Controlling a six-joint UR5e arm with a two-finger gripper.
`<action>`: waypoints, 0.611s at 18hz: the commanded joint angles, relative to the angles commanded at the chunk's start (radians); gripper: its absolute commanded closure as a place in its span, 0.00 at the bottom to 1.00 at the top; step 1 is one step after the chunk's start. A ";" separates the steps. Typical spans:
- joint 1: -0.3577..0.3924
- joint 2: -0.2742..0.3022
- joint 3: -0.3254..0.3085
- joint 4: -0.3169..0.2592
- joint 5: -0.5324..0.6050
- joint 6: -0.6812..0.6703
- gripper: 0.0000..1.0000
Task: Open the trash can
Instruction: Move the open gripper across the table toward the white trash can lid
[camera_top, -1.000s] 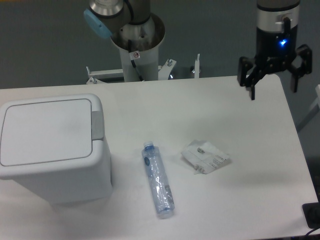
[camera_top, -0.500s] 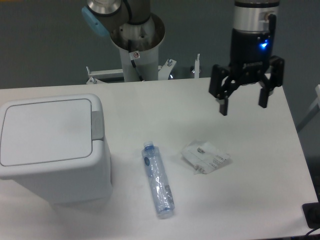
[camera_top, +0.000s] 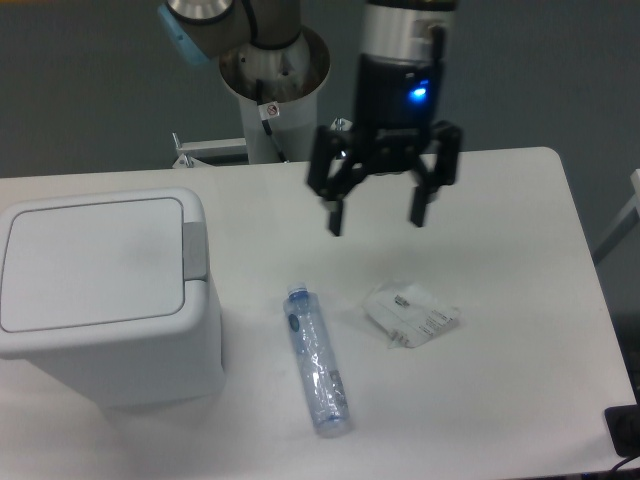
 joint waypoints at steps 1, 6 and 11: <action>-0.011 0.006 -0.015 -0.002 0.000 -0.002 0.00; -0.052 0.005 -0.043 0.000 0.000 -0.002 0.00; -0.069 -0.001 -0.104 0.046 0.002 0.003 0.00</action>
